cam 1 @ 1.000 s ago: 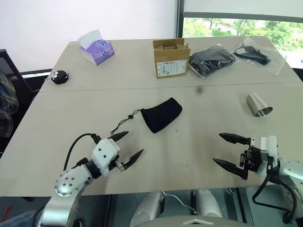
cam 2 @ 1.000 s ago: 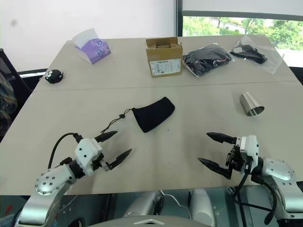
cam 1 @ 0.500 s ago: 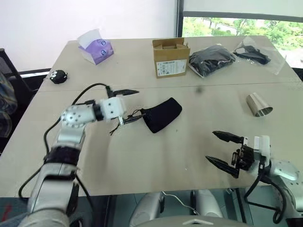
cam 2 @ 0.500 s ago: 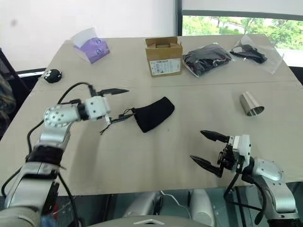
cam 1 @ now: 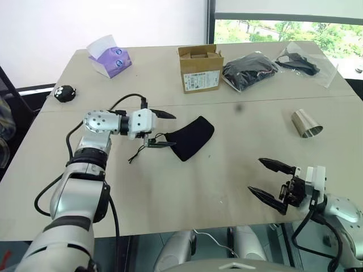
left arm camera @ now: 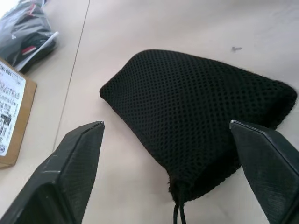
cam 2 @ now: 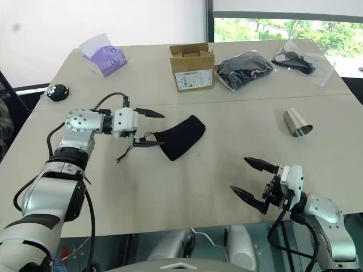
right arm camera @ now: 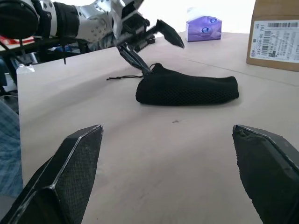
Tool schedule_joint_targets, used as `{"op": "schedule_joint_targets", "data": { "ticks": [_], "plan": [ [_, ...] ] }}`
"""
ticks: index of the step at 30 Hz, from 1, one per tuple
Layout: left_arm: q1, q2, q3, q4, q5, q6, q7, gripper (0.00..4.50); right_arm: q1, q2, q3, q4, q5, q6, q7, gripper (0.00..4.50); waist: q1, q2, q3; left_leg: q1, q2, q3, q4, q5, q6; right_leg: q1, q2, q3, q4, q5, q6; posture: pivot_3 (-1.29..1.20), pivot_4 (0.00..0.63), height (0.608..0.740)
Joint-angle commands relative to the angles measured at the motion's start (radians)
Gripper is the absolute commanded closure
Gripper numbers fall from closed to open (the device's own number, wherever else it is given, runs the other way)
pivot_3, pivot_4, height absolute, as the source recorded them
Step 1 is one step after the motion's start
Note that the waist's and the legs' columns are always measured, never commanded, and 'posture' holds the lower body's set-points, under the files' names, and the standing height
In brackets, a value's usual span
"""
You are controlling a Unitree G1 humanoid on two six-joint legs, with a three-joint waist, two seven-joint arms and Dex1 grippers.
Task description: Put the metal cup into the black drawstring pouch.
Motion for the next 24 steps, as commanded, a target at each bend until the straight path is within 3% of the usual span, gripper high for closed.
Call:
{"op": "schedule_joint_targets", "data": {
  "ticks": [1, 11, 17, 23, 24],
  "plan": [
    [0.001, 0.051, 0.008, -0.012, -0.015, -0.007, -0.062, 0.04, 0.008, 0.003, -0.030, -0.043, 0.009, -0.030, -0.012, 0.00, -0.004, 0.000, 0.000, 0.000, 0.000, 0.000, 0.000, 0.000, 0.000, 0.000, 0.000, 0.000, 0.000, 0.000, 0.000, 0.00, 0.150, 0.740],
    [0.007, 0.007, -0.014, 0.024, 0.051, -0.081, -0.031, 0.04, -0.010, 0.000, -0.033, -0.030, 0.005, -0.047, -0.028, 0.00, -0.010, 0.000, 0.000, 0.000, 0.000, -0.001, 0.001, 0.000, 0.000, 0.000, 0.000, -0.001, 0.000, 0.000, 0.000, 0.00, 0.150, 0.740],
    [-0.015, -0.006, -0.040, 0.091, 0.160, -0.154, 0.109, 0.04, -0.048, -0.011, -0.044, -0.011, -0.010, -0.058, -0.028, 0.00, -0.018, 0.000, 0.000, 0.000, 0.000, 0.000, 0.001, 0.000, 0.000, 0.000, 0.000, 0.000, 0.001, 0.000, 0.000, 0.00, 0.150, 0.740],
    [-0.015, -0.024, -0.011, 0.114, 0.154, -0.113, 0.168, 0.04, -0.050, -0.012, -0.040, -0.018, 0.005, -0.044, -0.013, 0.00, -0.017, 0.000, 0.000, -0.001, 0.000, 0.000, 0.002, 0.000, 0.000, 0.000, 0.000, 0.000, 0.001, 0.000, 0.001, 0.00, 0.150, 0.740],
    [-0.013, -0.024, -0.010, 0.114, 0.151, -0.112, 0.165, 0.27, -0.048, -0.014, -0.037, -0.022, 0.012, -0.038, -0.006, 0.00, -0.017, 0.000, 0.000, -0.001, 0.000, 0.000, 0.002, 0.000, 0.000, 0.000, 0.000, 0.000, 0.001, 0.000, 0.001, 0.00, 0.150, 0.740]
  ]
}}
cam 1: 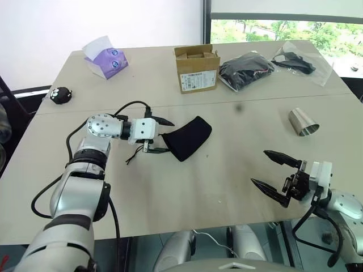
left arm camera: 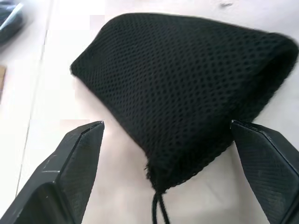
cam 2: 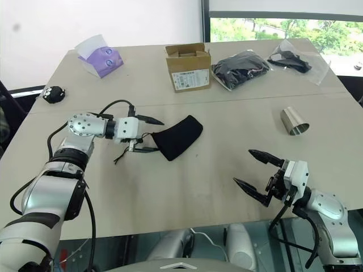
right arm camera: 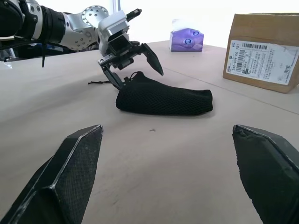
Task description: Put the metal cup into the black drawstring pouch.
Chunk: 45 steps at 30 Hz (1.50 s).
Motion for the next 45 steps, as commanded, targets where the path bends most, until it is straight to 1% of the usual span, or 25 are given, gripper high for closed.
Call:
{"op": "schedule_joint_targets", "data": {
  "ticks": [1, 2, 5, 7, 8, 9, 10, 16, 18, 21, 23, 26, 28, 31, 33, 34, 36, 37, 41, 43, 45],
  "plan": [
    [-0.018, 0.001, 0.032, 0.004, -0.021, 0.014, 0.011, 0.63, 0.008, -0.010, -0.007, -0.030, 0.034, 0.006, 0.021, 0.00, 0.000, 0.000, 0.000, 0.000, 0.000, 0.000, 0.000, 0.000, 0.000, 0.000, 0.000, 0.000, 0.000, 0.000, 0.000, 0.00, 0.150, 0.740],
    [-0.016, 0.001, 0.034, 0.003, -0.023, 0.015, 0.008, 0.99, 0.011, -0.014, -0.002, -0.036, 0.039, 0.012, 0.030, 0.00, 0.000, 0.000, 0.000, 0.000, 0.000, 0.000, 0.000, 0.000, 0.000, 0.000, 0.000, 0.000, 0.000, 0.000, 0.000, 0.00, 0.150, 0.740],
    [-0.013, -0.002, 0.043, 0.001, -0.028, 0.026, 0.002, 2.47, 0.020, -0.024, 0.010, -0.053, 0.051, 0.029, 0.050, 0.00, 0.000, 0.000, 0.000, 0.000, 0.000, 0.000, 0.000, 0.000, 0.000, 0.000, 0.000, 0.000, 0.000, 0.000, 0.000, 0.00, 0.150, 0.740],
    [-0.012, -0.004, 0.044, -0.001, -0.028, 0.026, 0.002, 3.35, 0.028, -0.028, 0.014, -0.064, 0.058, 0.036, 0.058, 0.00, -0.001, 0.000, 0.000, 0.000, 0.000, 0.000, 0.000, 0.000, 0.000, 0.000, 0.000, 0.000, 0.000, 0.000, 0.000, 0.00, 0.150, 0.740],
    [-0.012, -0.004, 0.045, -0.001, -0.028, 0.027, 0.002, 3.99, 0.030, -0.028, 0.015, -0.067, 0.059, 0.038, 0.059, 0.00, 0.000, 0.000, 0.000, 0.000, 0.000, 0.000, 0.000, 0.000, 0.000, 0.000, 0.000, 0.000, 0.000, 0.000, 0.000, 0.00, 0.150, 0.740],
    [-0.012, -0.005, 0.045, -0.002, -0.028, 0.027, 0.003, 4.31, 0.032, -0.028, 0.015, -0.069, 0.059, 0.039, 0.060, 0.00, 0.000, 0.000, 0.000, 0.000, 0.000, 0.000, 0.000, 0.000, 0.000, 0.000, 0.000, 0.000, 0.000, 0.000, 0.000, 0.00, 0.150, 0.740],
    [-0.011, -0.005, 0.046, -0.002, -0.029, 0.028, 0.003, 4.47, 0.033, -0.028, 0.015, -0.070, 0.057, 0.039, 0.062, 0.00, 0.000, 0.000, 0.000, 0.000, 0.000, 0.000, 0.000, 0.000, 0.000, 0.000, 0.000, 0.000, 0.000, 0.000, 0.000, 0.00, 0.150, 0.740],
    [-0.006, -0.015, 0.057, -0.013, -0.050, 0.040, -0.006, 4.47, 0.037, -0.027, 0.007, -0.064, 0.053, 0.031, 0.073, 0.00, 0.000, 0.000, 0.000, 0.000, 0.000, 0.000, 0.000, 0.000, 0.000, 0.000, 0.000, 0.000, 0.000, 0.000, 0.000, 0.00, 0.150, 0.740],
    [0.001, -0.021, 0.068, -0.026, -0.058, 0.058, 0.012, 4.47, 0.035, -0.022, -0.005, -0.053, 0.042, 0.027, 0.058, 0.00, 0.000, 0.000, 0.000, 0.000, 0.000, 0.000, 0.000, 0.000, 0.000, 0.000, 0.000, 0.000, 0.000, 0.000, 0.000, 0.00, 0.150, 0.740],
    [0.023, -0.045, 0.110, -0.087, -0.123, 0.215, 0.029, 4.47, 0.014, 0.011, -0.055, -0.006, 0.033, 0.021, -0.025, 0.00, 0.000, 0.000, 0.000, 0.000, 0.000, 0.000, 0.001, 0.000, 0.000, 0.000, 0.000, 0.000, 0.001, 0.000, 0.000, 0.00, 0.150, 0.740],
    [0.062, -0.055, 0.130, -0.180, -0.153, 0.348, 0.064, 4.47, -0.005, 0.033, -0.092, 0.029, 0.011, 0.015, -0.097, 0.00, -0.001, 0.000, 0.000, 0.000, 0.000, 0.000, 0.001, 0.000, 0.000, 0.000, 0.000, 0.000, 0.001, 0.000, 0.000, 0.00, 0.150, 0.740],
    [0.143, -0.061, 0.131, -0.373, -0.157, 0.524, 0.158, 4.47, -0.023, 0.063, -0.128, 0.069, -0.076, -0.005, -0.222, 0.00, -0.002, 0.000, 0.000, 0.000, 0.000, 0.000, 0.001, 0.000, 0.000, -0.001, 0.000, 0.002, 0.003, 0.000, 0.000, 0.00, 0.150, 0.740],
    [0.197, -0.073, 0.140, -0.555, -0.195, 0.694, 0.218, 4.47, -0.028, 0.077, -0.148, 0.093, -0.134, 0.033, -0.332, 0.00, -0.002, 0.000, 0.000, 0.000, 0.000, 0.001, 0.001, 0.000, 0.000, -0.003, -0.001, 0.003, 0.005, 0.000, 0.000, 0.00, 0.150, 0.740],
    [0.224, -0.121, 0.176, -0.782, -0.261, 0.982, 0.378, 4.47, -0.037, 0.070, -0.164, 0.131, -0.237, 0.078, -0.463, 0.00, 0.003, 0.000, 0.000, -0.001, 0.000, 0.002, 0.002, 0.000, 0.000, -0.005, -0.001, 0.004, 0.007, 0.000, 0.000, 0.00, 0.150, 0.740],
    [0.227, -0.155, 0.201, -0.892, -0.289, 1.130, 0.485, 4.47, -0.046, 0.063, -0.164, 0.142, -0.284, 0.110, -0.527, 0.00, 0.008, 0.000, 0.000, -0.002, 0.000, 0.002, 0.004, 0.000, 0.000, -0.006, -0.001, 0.005, 0.009, 0.000, 0.000, 0.00, 0.150, 0.740],
    [0.221, -0.183, 0.217, -0.940, -0.293, 1.200, 0.565, 4.47, -0.059, 0.066, -0.169, 0.148, -0.284, 0.112, -0.542, 0.00, 0.008, 0.001, -0.001, -0.002, 0.000, 0.003, 0.005, 0.000, 0.000, -0.006, -0.001, 0.005, 0.010, 0.000, 0.000, 0.00, 0.150, 0.740],
    [0.182, -0.277, 0.273, -1.014, -0.273, 1.363, 0.819, 4.47, -0.102, 0.076, -0.174, 0.175, -0.281, 0.120, -0.575, 0.00, 0.009, 0.001, -0.001, -0.001, 0.000, 0.004, 0.006, 0.000, 0.000, -0.006, -0.001, 0.006, 0.012, 0.000, 0.000, 0.00, 0.150, 0.740],
    [0.169, -0.312, 0.292, -1.043, -0.258, 1.426, 0.915, 4.47, -0.116, 0.079, -0.174, 0.185, -0.283, 0.130, -0.594, 0.00, 0.010, 0.001, -0.001, -0.001, 0.000, 0.004, 0.007, 0.000, 0.000, -0.006, -0.001, 0.007, 0.012, 0.000, 0.000, 0.00, 0.150, 0.740],
    [0.154, -0.425, 0.325, -1.170, -0.240, 1.647, 1.156, 4.47, -0.203, 0.121, -0.175, 0.261, -0.307, 0.157, -0.703, 0.00, 0.005, 0.001, -0.001, -0.001, 0.000, 0.006, 0.010, 0.000, 0.000, -0.005, -0.001, 0.009, 0.014, 0.000, 0.000, 0.00, 0.150, 0.740],
    [0.159, -0.461, 0.320, -1.210, -0.219, 1.705, 1.235, 4.47, -0.254, 0.141, -0.179, 0.305, -0.306, 0.160, -0.739, 0.00, 0.005, 0.001, -0.001, -0.001, 0.000, 0.006, 0.010, 0.000, 0.000, -0.006, -0.001, 0.009, 0.014, 0.000, 0.000, 0.00, 0.150, 0.740],
    [0.175, -0.485, 0.307, -1.241, -0.210, 1.733, 1.279, 4.47, -0.298, 0.157, -0.187, 0.347, -0.294, 0.164, -0.759, 0.00, 0.004, 0.001, -0.001, -0.001, 0.000, 0.006, 0.010, 0.000, 0.000, -0.006, -0.001, 0.009, 0.014, 0.000, 0.000, 0.00, 0.150, 0.740]
  ]
}}
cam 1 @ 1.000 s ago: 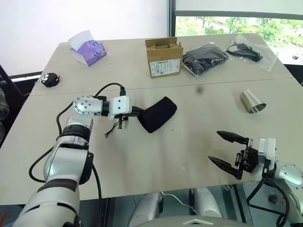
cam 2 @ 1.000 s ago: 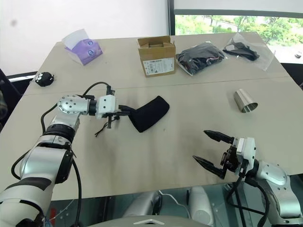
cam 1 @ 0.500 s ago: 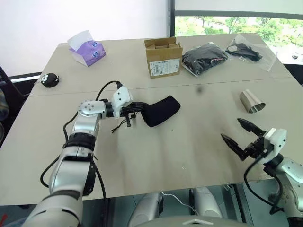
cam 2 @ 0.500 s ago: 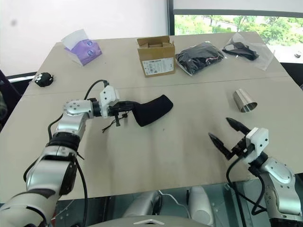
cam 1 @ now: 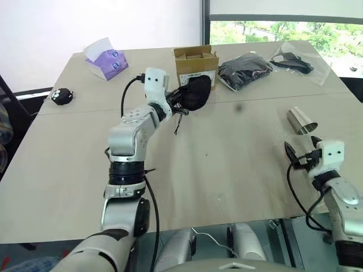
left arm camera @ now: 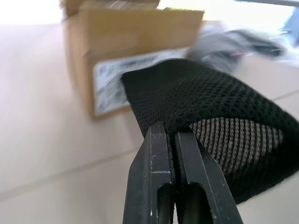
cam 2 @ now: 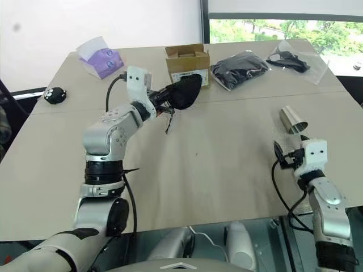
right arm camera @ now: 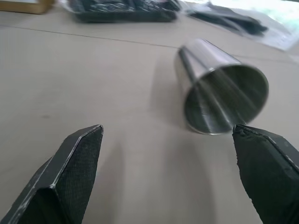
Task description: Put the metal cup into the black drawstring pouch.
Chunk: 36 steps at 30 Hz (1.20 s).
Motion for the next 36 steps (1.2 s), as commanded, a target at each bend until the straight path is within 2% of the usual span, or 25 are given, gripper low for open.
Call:
{"op": "schedule_joint_targets", "data": {
  "ticks": [1, 8, 13, 16, 19, 25, 31, 36],
  "plan": [
    [0.009, -0.024, -0.002, -0.090, 0.016, 0.051, 0.081, 4.47, -0.056, 0.013, -0.034, 0.032, 0.016, -0.002, -0.041, 0.00, 0.001, 0.000, 0.000, 0.000, 0.000, 0.001, 0.000, 0.000, 0.000, 0.000, 0.000, 0.001, 0.000, 0.000, 0.000, 0.00, 0.150, 0.740],
    [0.040, -0.083, 0.025, -0.127, -0.022, 0.124, 0.132, 4.47, -0.184, 0.026, -0.031, 0.175, 0.057, -0.038, 0.002, 0.00, 0.001, 0.000, 0.000, 0.000, 0.000, 0.000, 0.000, 0.000, 0.000, 0.000, 0.000, 0.000, 0.000, 0.000, 0.000, 0.00, 0.150, 0.740],
    [0.038, -0.112, 0.064, -0.135, -0.072, 0.168, 0.130, 4.50, -0.197, 0.035, -0.040, 0.199, 0.111, -0.046, 0.062, 2.23, 0.001, 0.000, 0.000, 0.000, 0.000, 0.000, 0.000, 0.000, 0.000, 0.000, 0.000, -0.001, -0.001, 0.000, 0.000, 0.00, 0.150, 0.740],
    [0.041, -0.098, 0.054, -0.127, -0.080, 0.165, 0.118, 4.50, -0.204, 0.031, -0.035, 0.208, 0.104, -0.061, 0.061, 3.88, 0.001, 0.000, 0.000, 0.000, 0.000, 0.000, 0.000, 0.000, 0.000, 0.000, 0.000, 0.000, -0.001, 0.000, 0.000, 0.00, 0.150, 0.740],
    [0.035, -0.109, 0.070, -0.130, -0.126, 0.196, 0.095, 4.50, -0.217, 0.023, -0.028, 0.214, 0.096, -0.080, 0.064, 4.41, -0.003, 0.000, 0.000, 0.000, 0.000, 0.000, 0.000, 0.000, 0.000, 0.000, 0.000, 0.000, -0.001, 0.000, 0.000, 0.00, 0.150, 0.740],
    [0.026, -0.092, 0.080, -0.118, -0.190, 0.226, 0.054, 4.50, -0.236, 0.001, 0.003, 0.154, 0.080, -0.113, 0.108, 4.41, -0.003, 0.000, 0.000, 0.000, 0.000, 0.000, 0.000, 0.000, 0.000, 0.000, 0.000, 0.000, -0.001, 0.000, 0.000, 0.00, 0.150, 0.740],
    [-0.003, -0.073, 0.093, -0.070, -0.223, 0.232, 0.033, 4.50, -0.173, -0.005, 0.118, -0.193, 0.293, 0.063, 0.319, 4.41, -0.005, 0.000, 0.000, -0.001, 0.000, 0.000, 0.000, 0.000, 0.000, 0.000, 0.000, 0.000, -0.001, 0.000, 0.000, 0.00, 0.150, 0.740],
    [-0.014, -0.044, 0.057, -0.039, -0.240, 0.221, -0.013, 4.50, -0.140, -0.029, 0.278, -0.357, 0.255, 0.158, 0.356, 4.41, 0.002, 0.000, 0.000, -0.001, 0.000, -0.001, 0.000, 0.000, 0.000, 0.000, 0.000, -0.001, -0.001, 0.000, 0.000, 0.00, 0.150, 0.740]
  ]
}}
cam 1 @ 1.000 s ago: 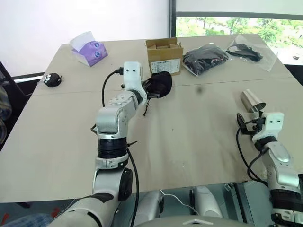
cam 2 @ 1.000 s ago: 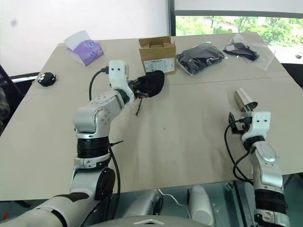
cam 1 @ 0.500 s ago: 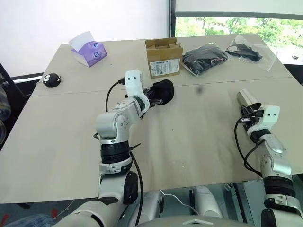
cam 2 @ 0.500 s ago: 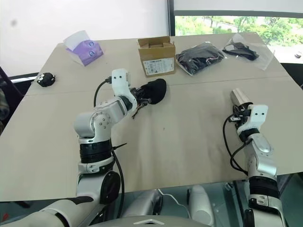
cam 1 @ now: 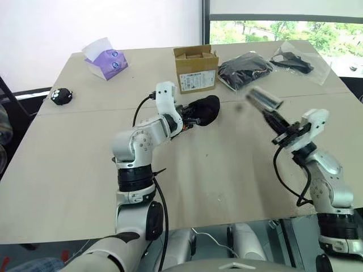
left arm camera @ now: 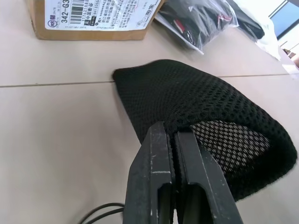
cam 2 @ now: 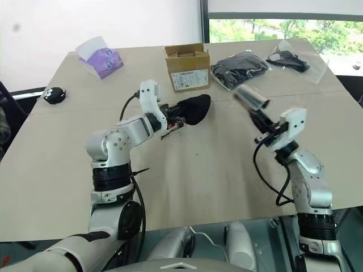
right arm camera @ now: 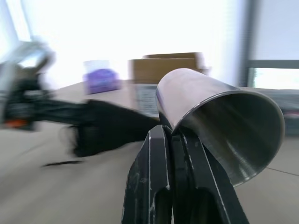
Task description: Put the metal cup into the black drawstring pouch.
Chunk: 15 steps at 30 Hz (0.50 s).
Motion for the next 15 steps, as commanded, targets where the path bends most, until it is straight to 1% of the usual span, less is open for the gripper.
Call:
{"op": "schedule_joint_targets", "data": {
  "ticks": [1, 4, 10, 15],
  "plan": [
    [-0.029, 0.015, -0.017, 0.000, -0.027, -0.010, -0.031, 4.50, 0.007, -0.015, 0.080, -0.103, -0.026, 0.044, 0.016, 4.41, 0.004, 0.000, 0.000, 0.000, 0.000, 0.000, 0.000, 0.000, 0.000, 0.000, 0.000, 0.000, 0.000, 0.000, 0.000, 0.00, 0.150, 0.740],
    [-0.031, 0.019, -0.018, 0.004, -0.033, -0.004, -0.037, 4.50, 0.021, -0.035, 0.130, -0.125, -0.070, 0.053, 0.026, 4.41, 0.015, 0.000, 0.000, 0.000, 0.000, 0.000, 0.000, 0.000, 0.000, 0.000, 0.000, 0.000, 0.000, 0.000, 0.000, 0.00, 0.150, 0.740],
    [-0.025, 0.039, -0.037, -0.003, -0.046, 0.005, -0.062, 4.50, 0.035, -0.018, 0.175, -0.154, -0.095, 0.057, 0.012, 4.41, 0.021, 0.000, 0.000, 0.000, 0.000, -0.001, 0.000, 0.000, 0.000, 0.000, 0.000, -0.001, 0.000, 0.000, 0.000, 0.00, 0.150, 0.740],
    [-0.021, 0.050, -0.054, 0.003, -0.042, -0.003, -0.063, 4.50, 0.045, -0.010, 0.193, -0.201, -0.072, 0.089, 0.018, 4.41, 0.020, 0.000, 0.000, 0.000, 0.000, -0.001, 0.000, 0.000, 0.000, 0.000, 0.000, -0.001, 0.000, 0.000, 0.000, 0.00, 0.150, 0.740]
  ]
}}
